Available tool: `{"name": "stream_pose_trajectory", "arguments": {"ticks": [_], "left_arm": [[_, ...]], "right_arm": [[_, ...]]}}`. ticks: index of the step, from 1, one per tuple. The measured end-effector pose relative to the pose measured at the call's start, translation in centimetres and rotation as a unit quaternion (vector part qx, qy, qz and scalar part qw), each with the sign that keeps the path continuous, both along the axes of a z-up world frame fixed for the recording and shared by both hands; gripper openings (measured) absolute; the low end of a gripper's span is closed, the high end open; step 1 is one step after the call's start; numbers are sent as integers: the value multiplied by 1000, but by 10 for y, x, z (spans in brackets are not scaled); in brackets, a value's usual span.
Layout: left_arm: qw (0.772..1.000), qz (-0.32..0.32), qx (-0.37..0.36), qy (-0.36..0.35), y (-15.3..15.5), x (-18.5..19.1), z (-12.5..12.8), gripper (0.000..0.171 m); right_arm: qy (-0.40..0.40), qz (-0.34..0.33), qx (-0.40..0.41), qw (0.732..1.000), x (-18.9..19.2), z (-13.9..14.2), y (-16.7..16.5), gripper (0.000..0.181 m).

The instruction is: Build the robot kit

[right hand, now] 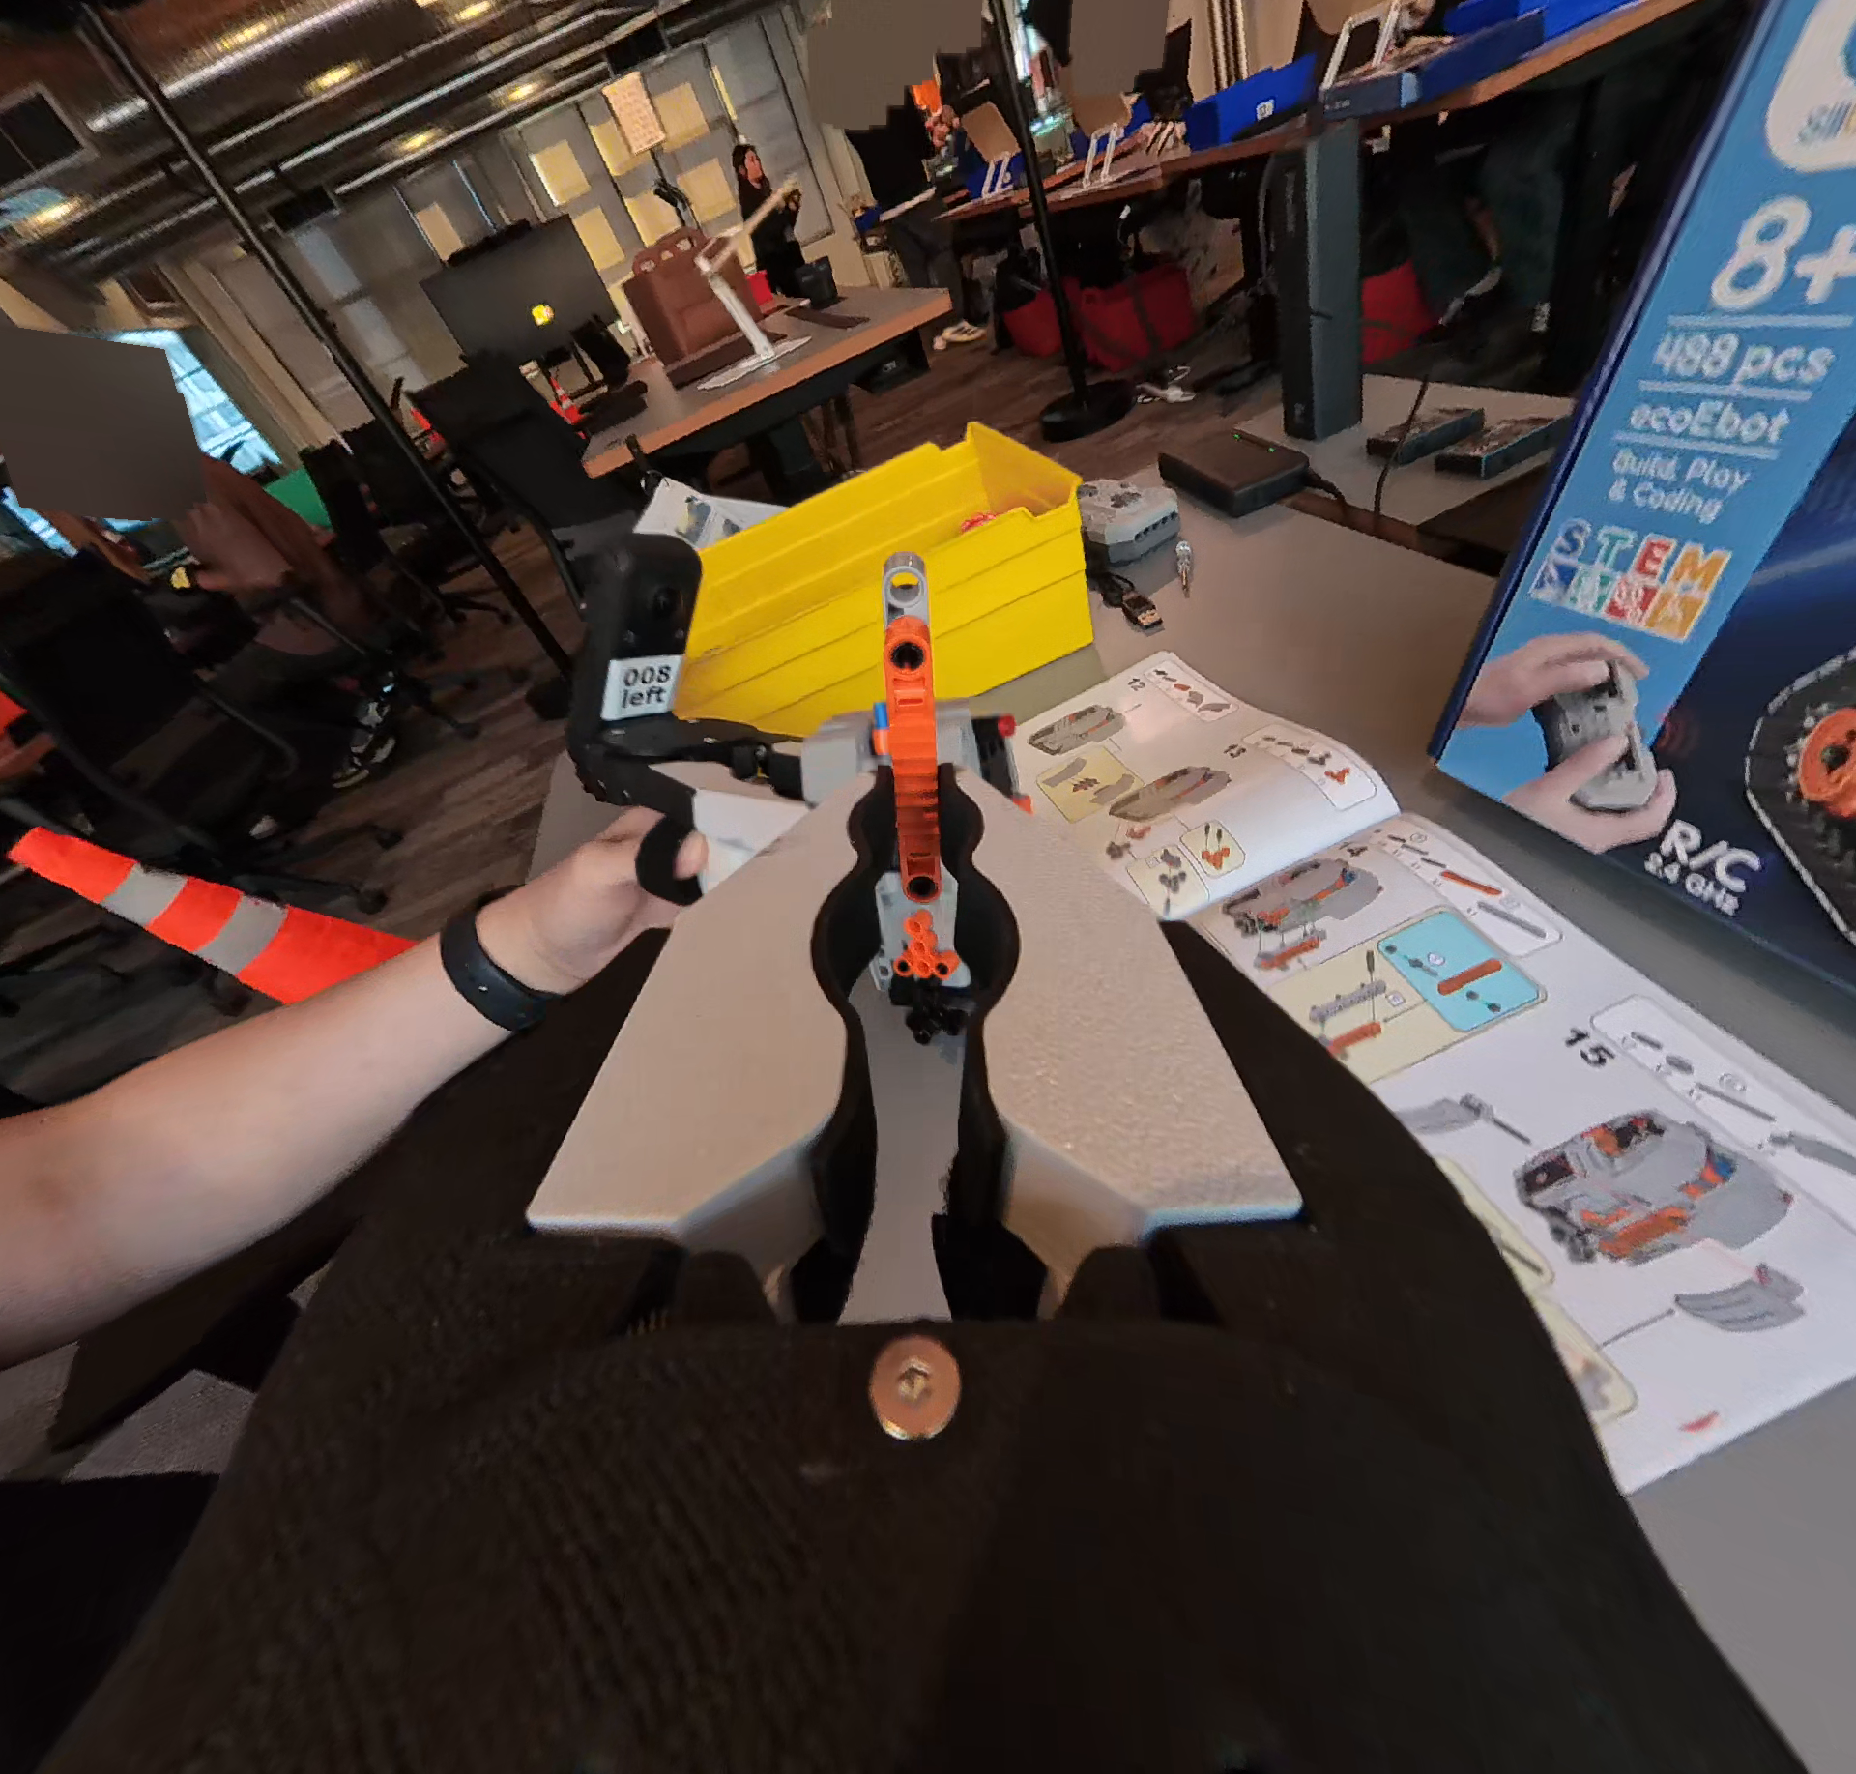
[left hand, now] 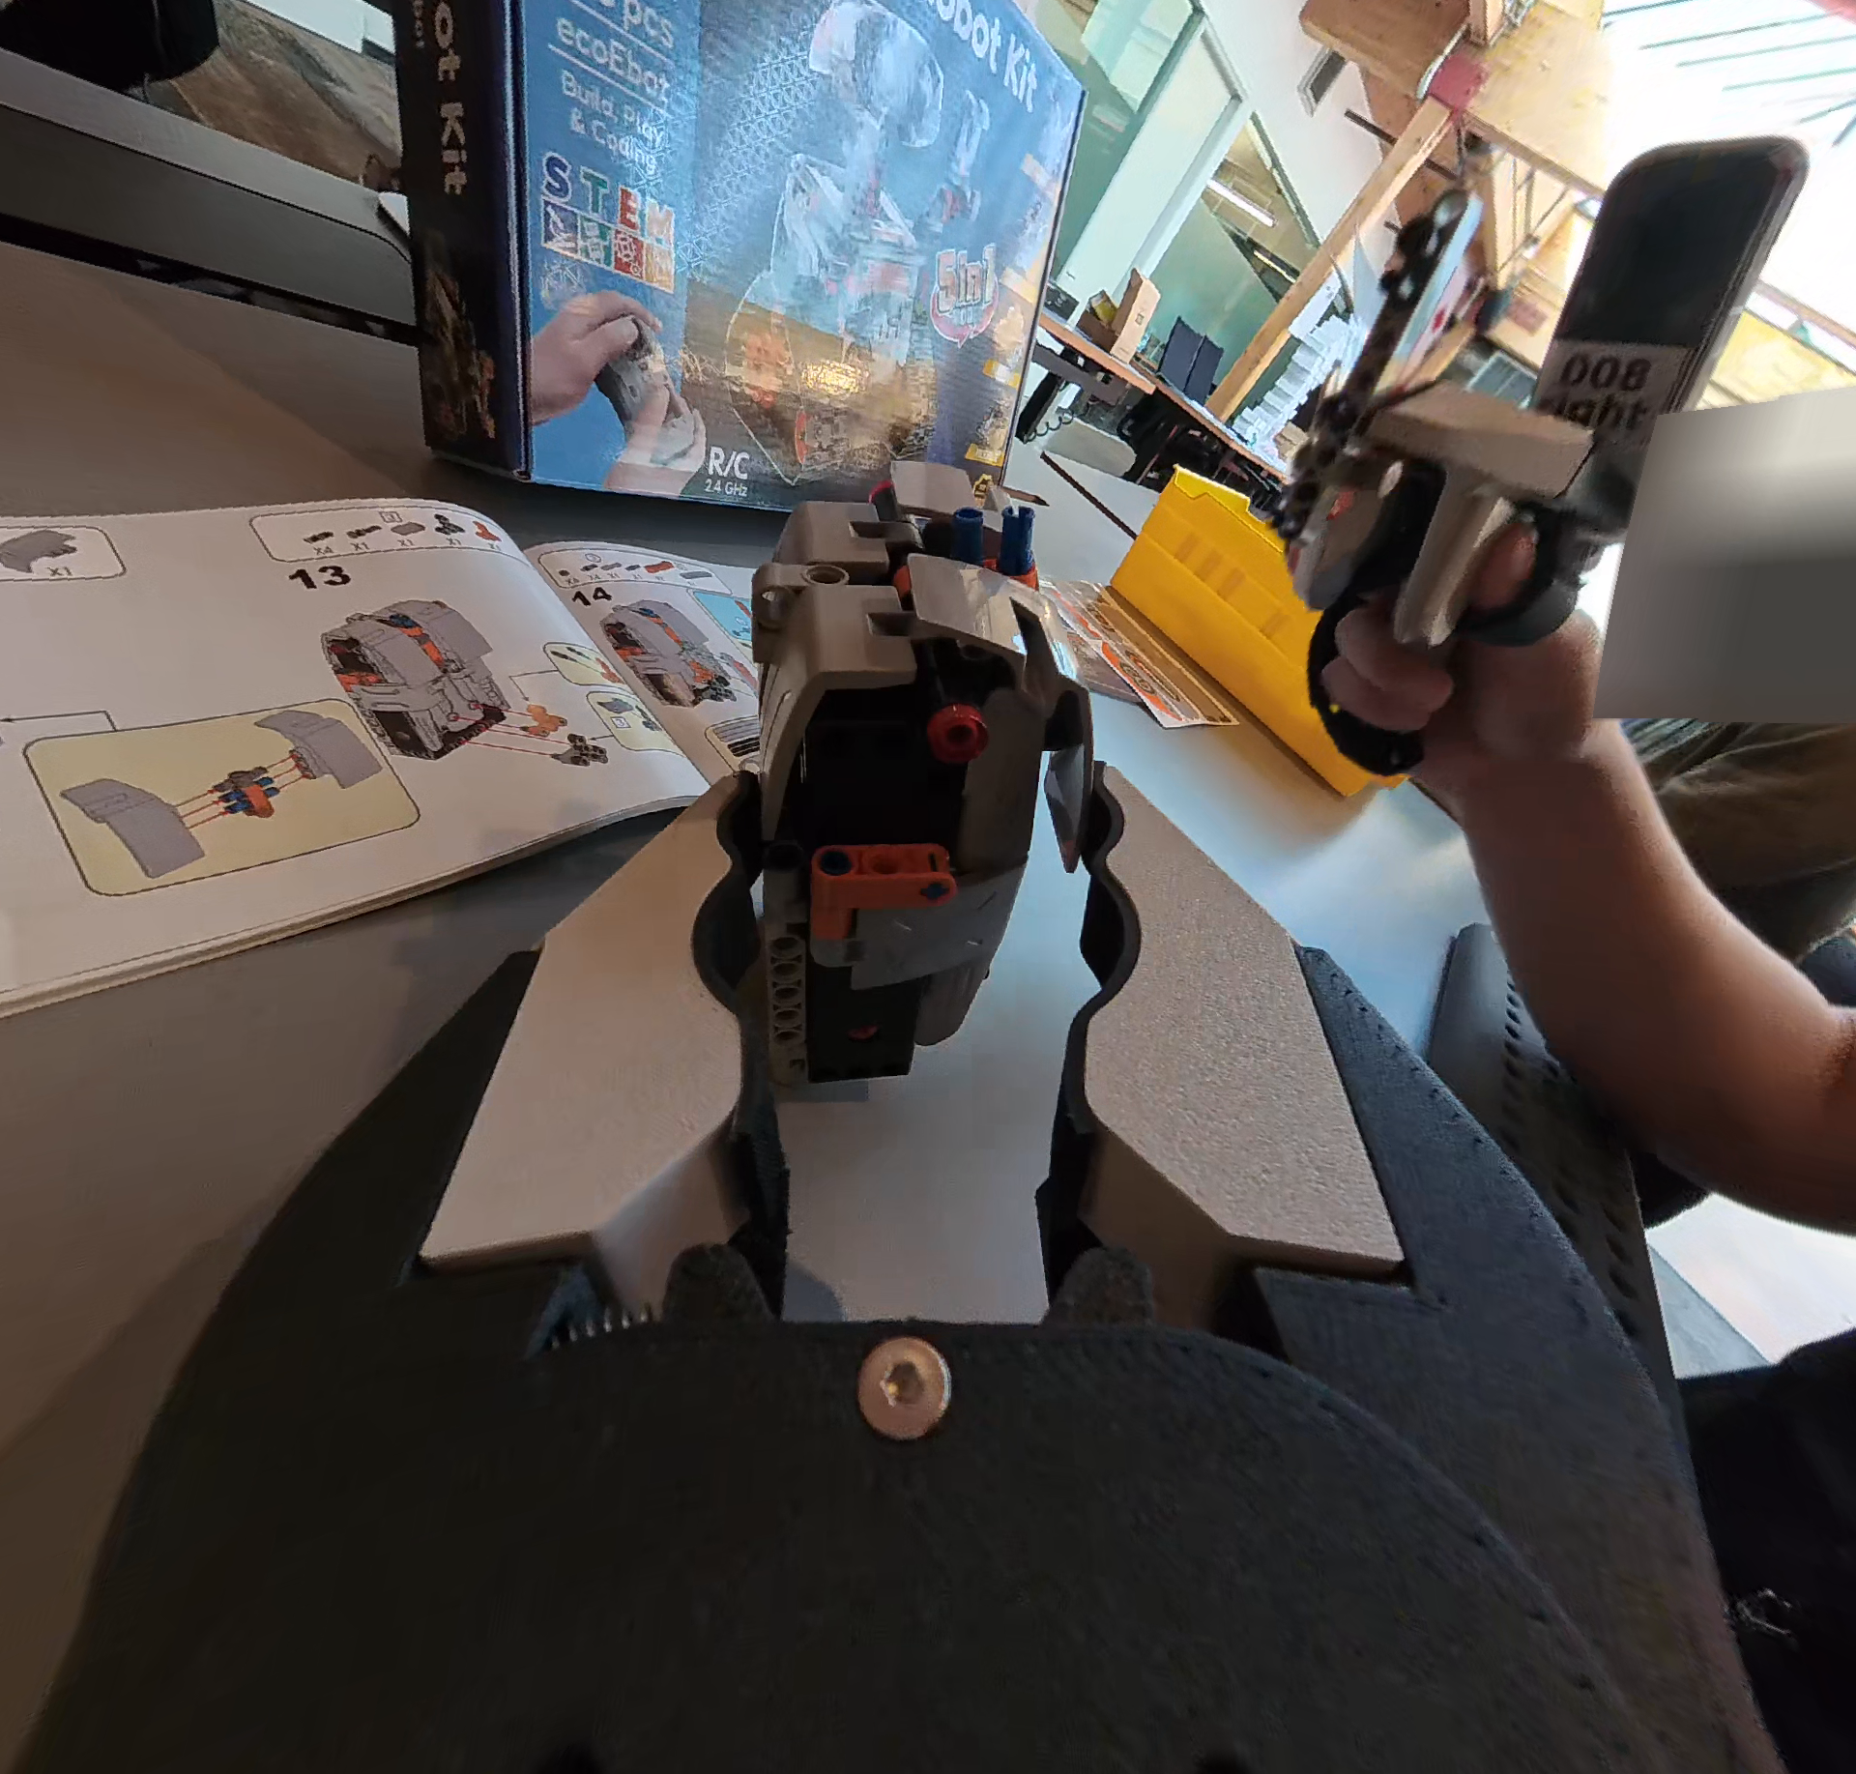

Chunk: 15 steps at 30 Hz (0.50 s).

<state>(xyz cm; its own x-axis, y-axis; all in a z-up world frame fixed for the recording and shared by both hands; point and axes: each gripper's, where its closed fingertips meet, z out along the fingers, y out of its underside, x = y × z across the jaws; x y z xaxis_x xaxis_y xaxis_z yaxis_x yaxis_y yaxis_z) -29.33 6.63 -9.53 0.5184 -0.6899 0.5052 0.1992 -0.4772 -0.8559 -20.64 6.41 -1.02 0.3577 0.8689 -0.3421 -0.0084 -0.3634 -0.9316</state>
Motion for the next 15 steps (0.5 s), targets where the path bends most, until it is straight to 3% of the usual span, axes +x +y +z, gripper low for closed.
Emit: {"name": "stream_pose_trajectory", "arguments": {"ticks": [4,8,15], "left_arm": [[1000,-2,-5,-3,1,-1,0,63],[1000,-4,-11,-12,5,-2,0,63],[1000,-2,-20,-23,5,-5,-1,63]], "right_arm": [[45,-23,-28,998,7,-26,0,7],[30,-40,-16,999,15,-38,11,6],[31,-69,-19,997,42,-38,29,7]]}}
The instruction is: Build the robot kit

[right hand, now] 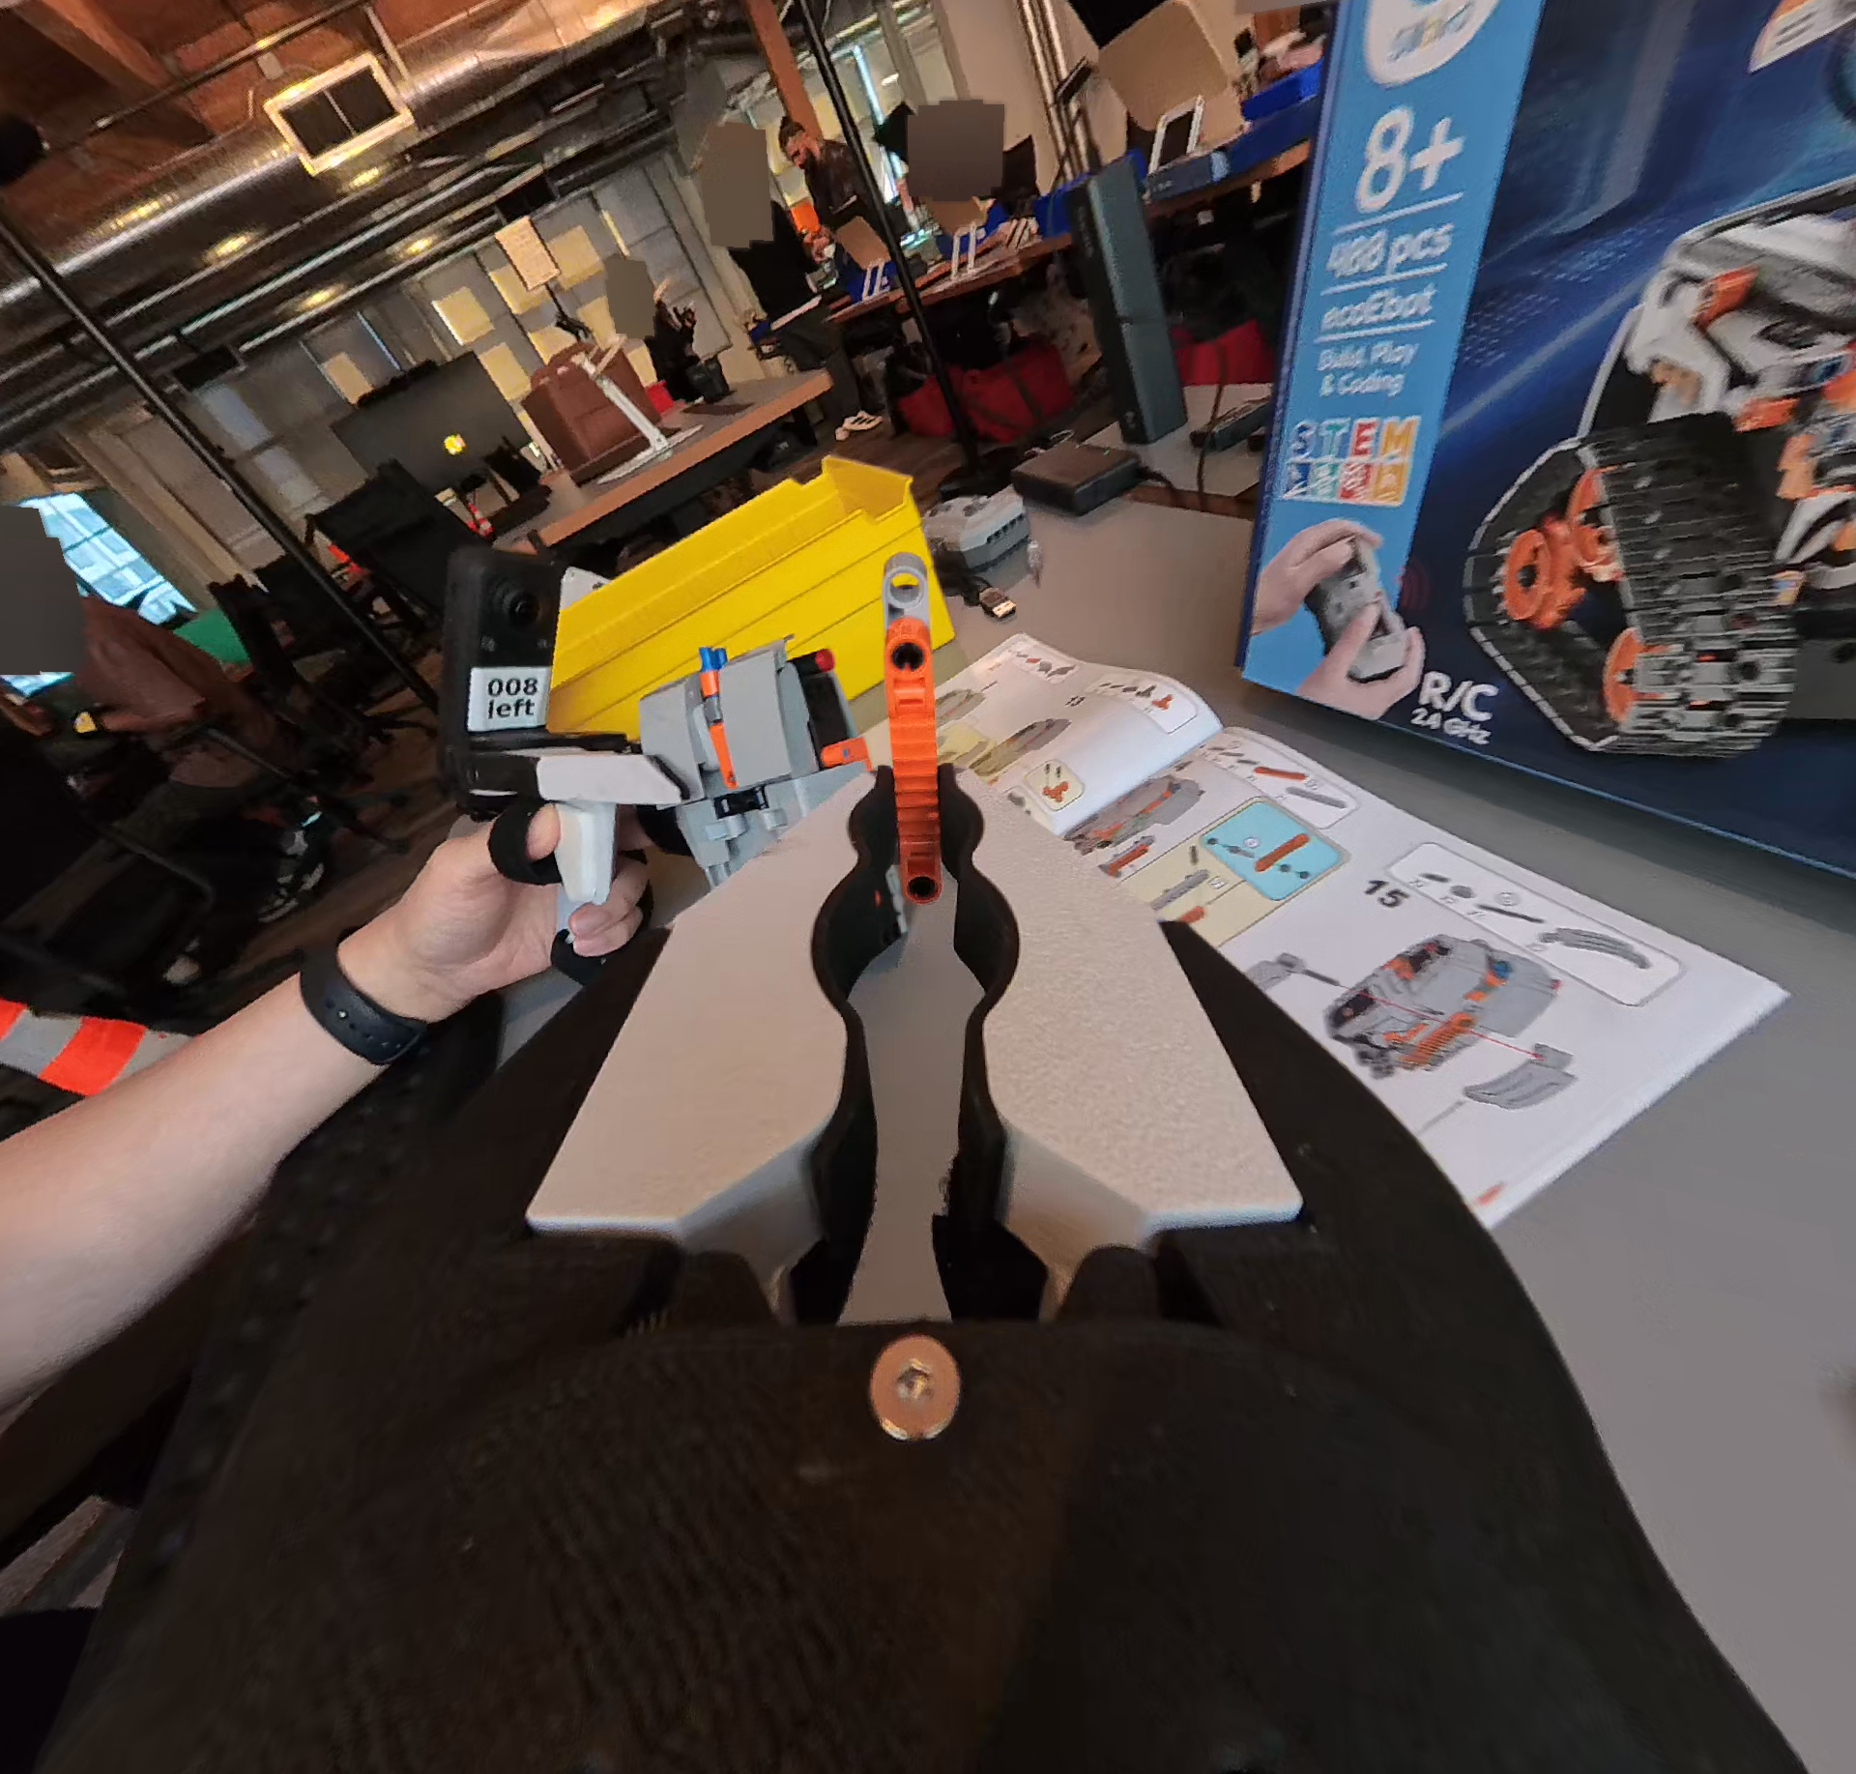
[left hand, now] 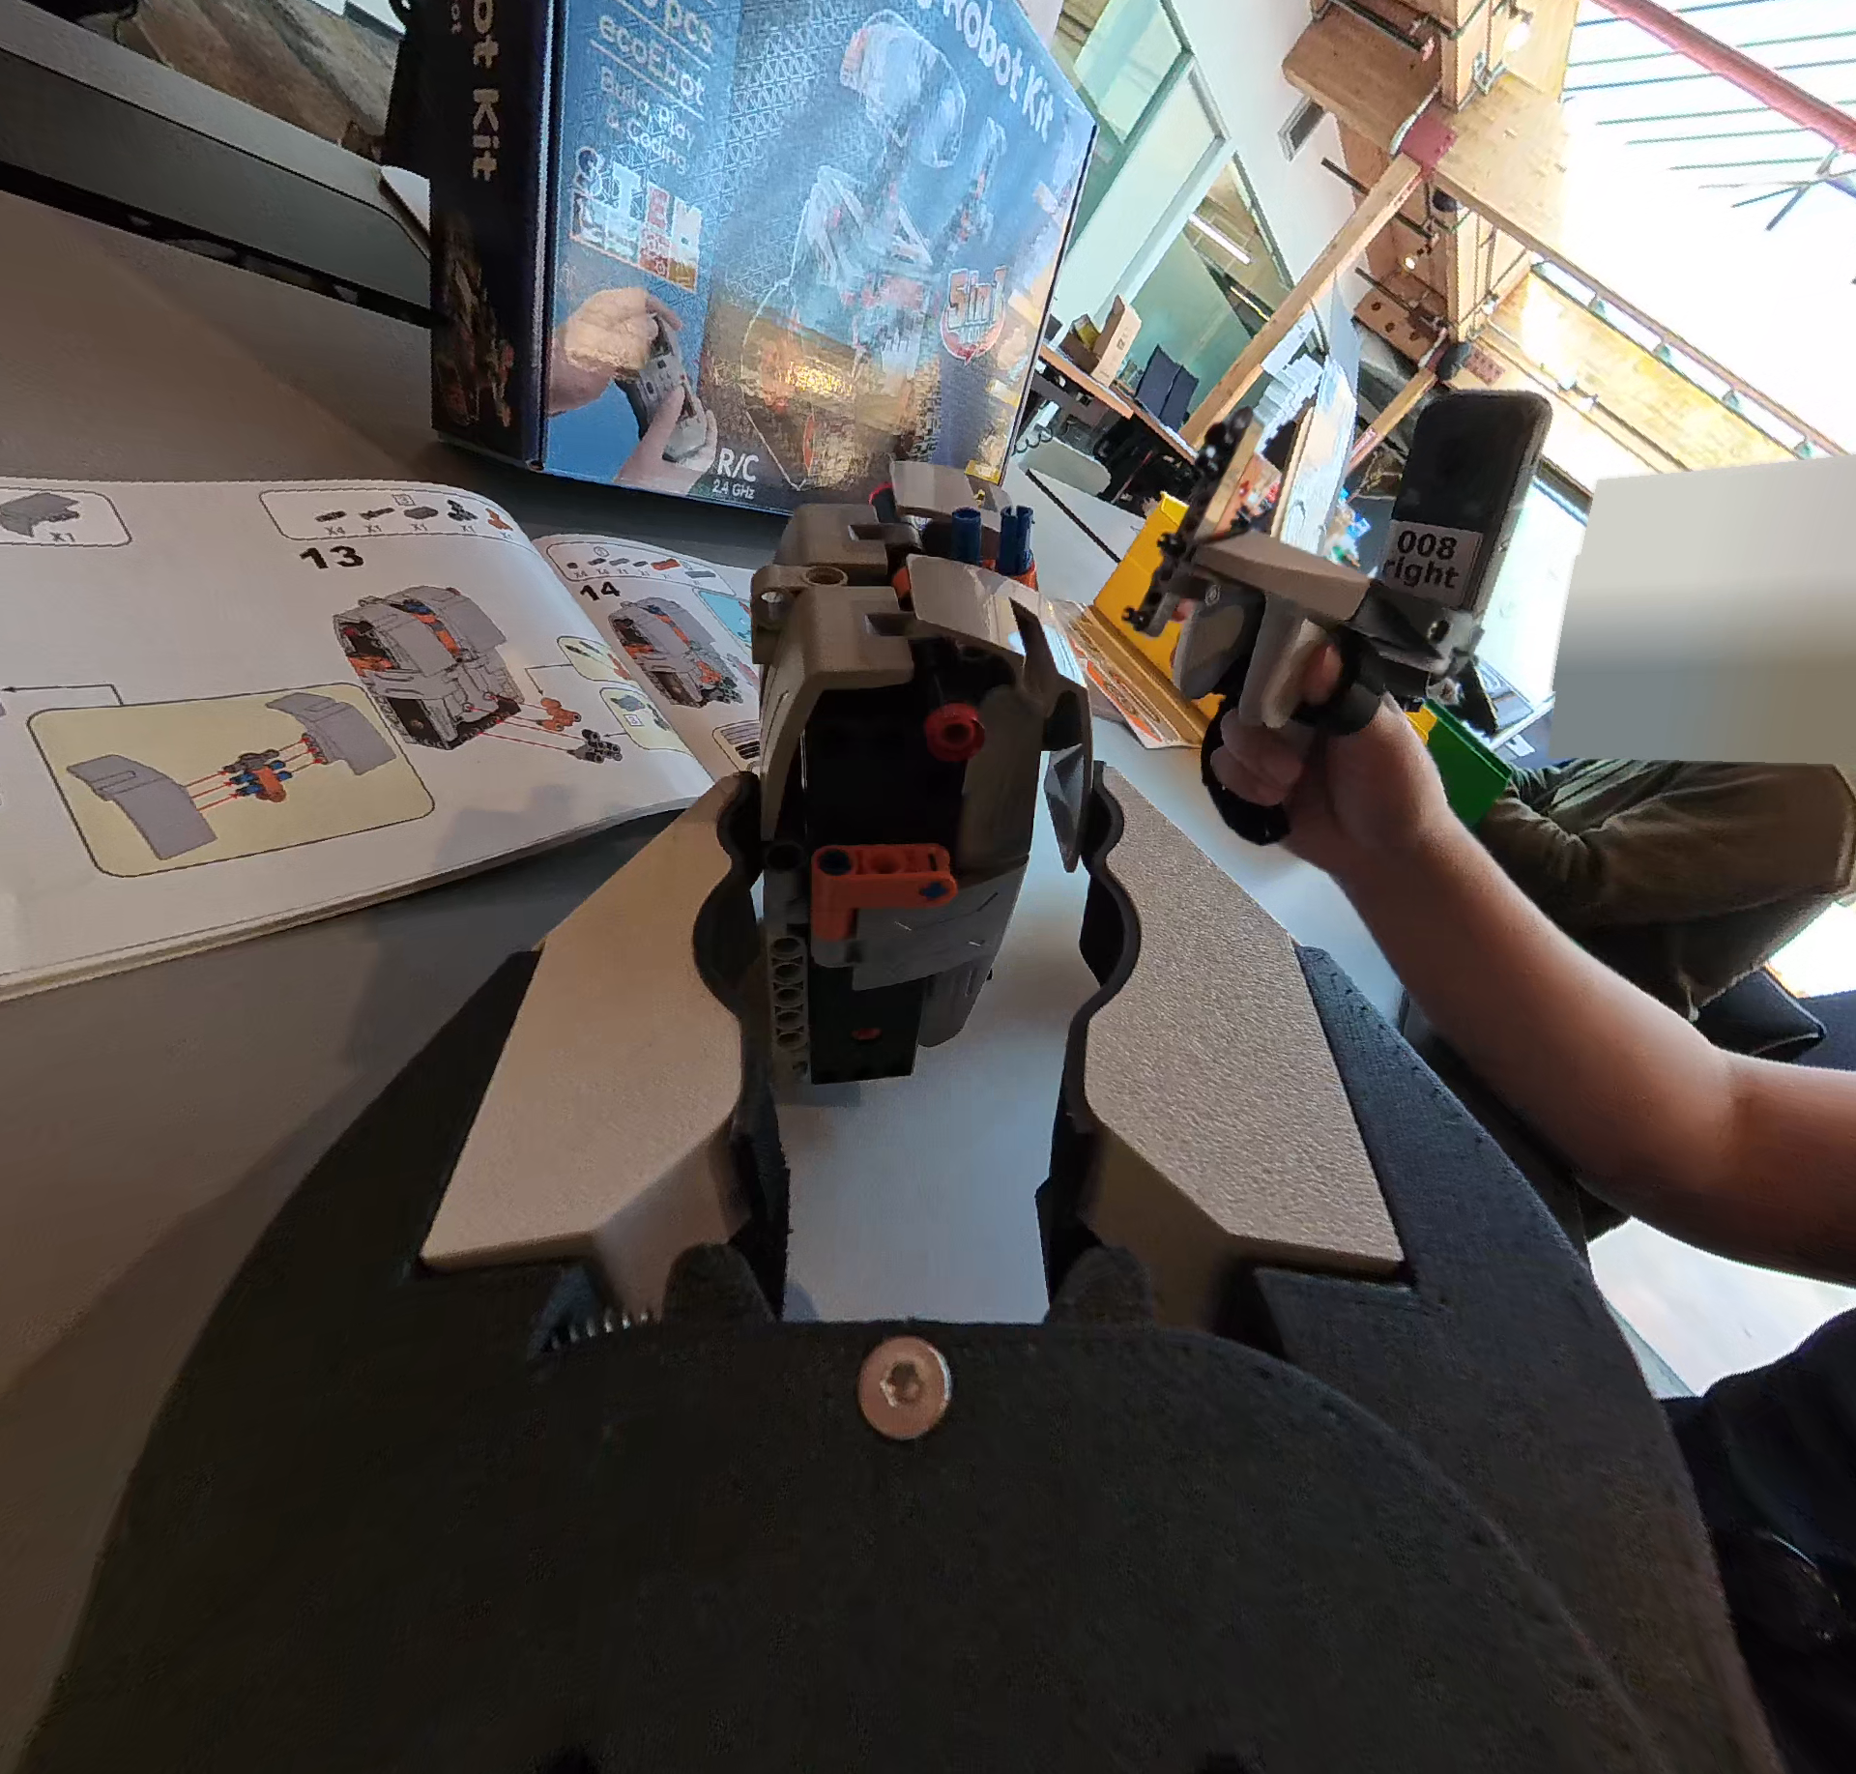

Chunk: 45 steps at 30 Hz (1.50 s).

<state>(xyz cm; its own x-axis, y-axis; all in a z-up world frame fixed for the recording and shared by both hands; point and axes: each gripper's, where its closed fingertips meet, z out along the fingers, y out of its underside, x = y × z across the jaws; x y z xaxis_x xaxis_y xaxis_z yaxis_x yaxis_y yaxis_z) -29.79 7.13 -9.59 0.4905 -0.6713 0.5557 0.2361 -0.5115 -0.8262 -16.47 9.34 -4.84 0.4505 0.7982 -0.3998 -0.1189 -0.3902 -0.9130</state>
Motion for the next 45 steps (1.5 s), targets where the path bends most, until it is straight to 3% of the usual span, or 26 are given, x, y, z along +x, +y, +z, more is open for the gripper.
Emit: {"name": "stream_pose_trajectory", "arguments": {"ticks": [10,22,25,28,31,36,40,45], "left_arm": [[999,-2,30,41,-6,4,0,63],[999,5,12,31,-4,0,0,63],[999,6,14,32,-4,-1,0,63],[999,6,18,34,-4,0,1,63],[999,5,20,33,-4,1,1,63],[999,6,31,32,-8,1,1,63],[999,4,33,31,-8,2,1,63],[997,-7,49,58,-9,7,0,63]], "right_arm": [[-90,-59,45,993,64,7,20,7],[-107,-59,14,992,73,-10,26,7],[-73,-35,-9,997,61,-13,23,6],[36,13,-67,997,37,-11,18,7],[123,63,-142,980,14,-14,10,7],[235,131,-188,945,2,0,-10,6],[258,159,-179,936,7,10,-12,6],[219,145,-154,952,8,11,-14,6]]}}
